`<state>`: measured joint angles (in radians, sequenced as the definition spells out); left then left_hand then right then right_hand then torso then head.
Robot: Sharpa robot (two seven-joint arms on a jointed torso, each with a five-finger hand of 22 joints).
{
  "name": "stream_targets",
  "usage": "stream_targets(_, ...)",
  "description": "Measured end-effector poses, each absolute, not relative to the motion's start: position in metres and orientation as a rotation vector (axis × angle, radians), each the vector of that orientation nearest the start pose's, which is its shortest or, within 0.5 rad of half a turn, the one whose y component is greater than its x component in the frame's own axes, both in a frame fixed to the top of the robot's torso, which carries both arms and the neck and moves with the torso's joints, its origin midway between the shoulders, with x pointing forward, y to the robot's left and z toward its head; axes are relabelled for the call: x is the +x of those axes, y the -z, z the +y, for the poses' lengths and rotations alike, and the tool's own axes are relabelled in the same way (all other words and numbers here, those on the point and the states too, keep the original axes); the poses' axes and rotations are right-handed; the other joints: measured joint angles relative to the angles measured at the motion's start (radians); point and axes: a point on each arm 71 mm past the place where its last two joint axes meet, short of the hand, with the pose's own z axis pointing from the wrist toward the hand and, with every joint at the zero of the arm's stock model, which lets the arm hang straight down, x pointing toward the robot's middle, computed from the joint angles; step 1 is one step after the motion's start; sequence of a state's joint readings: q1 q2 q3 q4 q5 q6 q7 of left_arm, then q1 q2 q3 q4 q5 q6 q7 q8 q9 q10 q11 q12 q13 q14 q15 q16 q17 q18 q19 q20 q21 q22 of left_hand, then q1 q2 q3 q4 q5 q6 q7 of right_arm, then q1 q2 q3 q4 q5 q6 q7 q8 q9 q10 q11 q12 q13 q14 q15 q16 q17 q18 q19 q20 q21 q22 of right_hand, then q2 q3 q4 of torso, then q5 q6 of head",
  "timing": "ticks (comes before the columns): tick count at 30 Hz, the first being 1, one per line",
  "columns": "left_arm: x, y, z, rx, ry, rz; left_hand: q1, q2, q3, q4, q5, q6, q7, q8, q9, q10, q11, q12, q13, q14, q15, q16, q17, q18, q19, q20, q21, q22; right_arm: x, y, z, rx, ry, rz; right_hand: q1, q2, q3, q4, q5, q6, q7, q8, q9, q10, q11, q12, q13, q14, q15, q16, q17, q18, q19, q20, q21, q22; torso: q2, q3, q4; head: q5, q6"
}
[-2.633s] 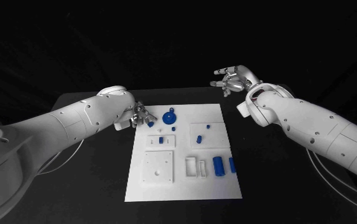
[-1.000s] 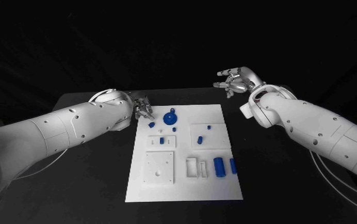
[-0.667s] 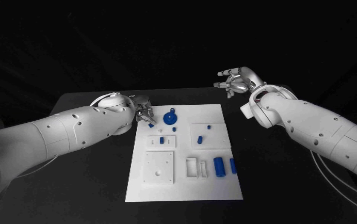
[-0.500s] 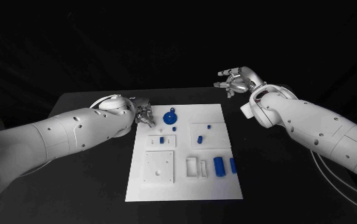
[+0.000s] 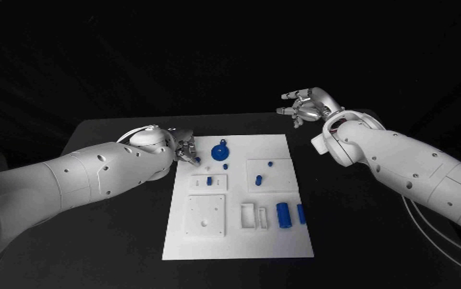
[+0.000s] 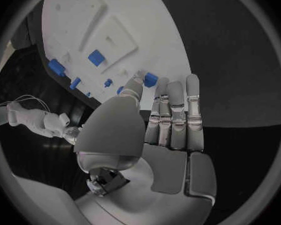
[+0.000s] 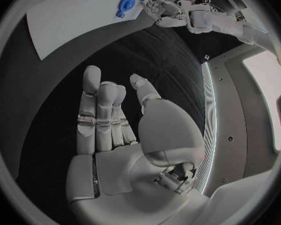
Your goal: Assemble the parts on the task board
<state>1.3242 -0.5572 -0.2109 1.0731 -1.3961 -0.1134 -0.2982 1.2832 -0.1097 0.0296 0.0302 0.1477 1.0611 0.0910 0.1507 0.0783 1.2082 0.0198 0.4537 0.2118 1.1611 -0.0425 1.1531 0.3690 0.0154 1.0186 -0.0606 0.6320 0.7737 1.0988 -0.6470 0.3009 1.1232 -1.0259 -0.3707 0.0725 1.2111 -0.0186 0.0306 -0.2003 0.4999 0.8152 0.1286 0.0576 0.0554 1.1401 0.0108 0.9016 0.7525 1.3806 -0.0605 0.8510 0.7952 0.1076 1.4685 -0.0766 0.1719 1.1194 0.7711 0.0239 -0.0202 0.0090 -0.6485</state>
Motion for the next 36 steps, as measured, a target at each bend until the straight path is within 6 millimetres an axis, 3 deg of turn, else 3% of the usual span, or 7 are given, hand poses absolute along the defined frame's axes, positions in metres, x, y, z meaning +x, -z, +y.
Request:
stream_targets(7, 0.5666, 0.2119, 0.2029, 0.108, 0.202, 1.897, 0.001, 0.001, 0.002, 0.002, 0.000, 0.003, -0.003, 0.003, 0.000, 0.011, -0.005, 0.000, 0.000, 0.000, 0.000, 0.000, 0.003, 0.000, 0.000, 0.000, 0.000, 0.000, 0.5703, 0.1503, -0.2412, 0.484, -0.880, 1.416, 0.000, 0.000, 0.000, 0.000, 0.000, 0.000, 0.000, 0.000, 0.000, 0.000, 0.000, 0.000, 0.000, 0.000, 0.000, 0.000, 0.000, 0.000, 0.000, 0.000, 0.000, 0.000, 0.000, 0.0005, -0.0007, 0.000, 0.000)
stream_targets(13, 0.5666, 0.2129, 0.2044, 0.105, 0.193, 1.894, 0.000, 0.024, -0.003, 0.004, 0.006, 0.065, -0.020, 0.008, 0.007, 0.032, -0.015, 0.007, 0.009, 0.011, -0.007, 0.005, 0.010, 0.000, 0.011, -0.011, 0.000, 0.005, 0.5700, 0.1515, -0.2411, 0.485, -0.880, 1.418, 0.000, 0.000, 0.000, 0.000, 0.000, 0.000, 0.000, 0.000, 0.000, 0.000, 0.000, 0.000, 0.000, 0.000, 0.000, 0.000, 0.000, 0.000, 0.000, 0.000, 0.000, -0.001, 0.000, 0.0011, -0.0013, -0.002, 0.001)
stream_targets(18, 0.5664, 0.2135, 0.2049, 0.104, 0.191, 1.896, -0.014, 0.038, 0.002, 0.025, 0.031, 0.109, -0.027, -0.057, 0.029, 0.034, -0.017, 0.009, 0.016, 0.015, -0.011, 0.008, 0.016, 0.000, 0.011, -0.011, 0.000, 0.009, 0.5698, 0.1519, -0.2410, 0.485, -0.880, 1.420, 0.000, 0.000, 0.000, 0.000, 0.004, 0.000, 0.000, 0.000, 0.000, 0.000, 0.000, 0.000, 0.000, 0.000, 0.000, 0.000, 0.000, 0.000, 0.000, 0.000, 0.000, -0.001, 0.000, 0.0010, -0.0005, -0.003, 0.000)
stream_targets(22, 0.5661, 0.2135, 0.2047, 0.101, 0.195, 1.898, -0.008, 0.060, 0.014, 0.032, 0.091, 0.114, -0.029, -0.084, 0.032, 0.035, -0.018, 0.011, 0.017, 0.015, -0.011, 0.009, 0.016, 0.000, 0.011, -0.011, 0.000, 0.011, 0.5697, 0.1527, -0.2407, 0.485, -0.881, 1.421, -0.004, 0.004, 0.000, 0.000, 0.011, 0.000, 0.000, 0.000, 0.000, 0.000, 0.000, 0.000, 0.000, 0.000, 0.000, 0.000, 0.000, 0.000, 0.000, 0.000, 0.002, -0.001, 0.000, 0.0007, -0.0001, -0.003, 0.000)
stream_targets(26, 0.5654, 0.2135, 0.2044, 0.099, 0.202, 1.900, 0.011, 0.079, 0.033, 0.013, 0.109, 0.111, -0.025, -0.086, 0.029, 0.035, -0.018, 0.006, 0.013, 0.015, -0.011, 0.009, 0.017, 0.000, 0.011, -0.011, 0.005, 0.015, 0.5695, 0.1536, -0.2408, 0.486, -0.880, 1.423, -0.004, 0.004, 0.000, 0.000, 0.016, 0.000, 0.000, 0.000, 0.000, 0.000, 0.000, 0.000, 0.000, 0.000, 0.000, 0.000, 0.000, 0.000, 0.000, 0.000, 0.005, -0.001, 0.000, 0.0005, 0.0000, -0.002, 0.000)
stream_targets(36, 0.5649, 0.2140, 0.2050, 0.093, 0.217, 1.901, 0.040, 0.079, 0.047, -0.022, 0.112, 0.105, -0.019, -0.088, 0.015, 0.039, -0.022, -0.007, 0.006, 0.015, -0.011, 0.009, 0.020, 0.000, 0.011, -0.011, 0.012, 0.027, 0.5692, 0.1547, -0.2407, 0.487, -0.881, 1.425, -0.008, 0.000, -0.003, 0.003, 0.025, 0.000, 0.000, 0.000, 0.000, 0.000, 0.000, 0.000, 0.000, 0.000, 0.000, 0.000, 0.000, 0.000, 0.000, 0.000, 0.005, -0.002, 0.000, 0.0006, 0.0006, -0.001, 0.000)
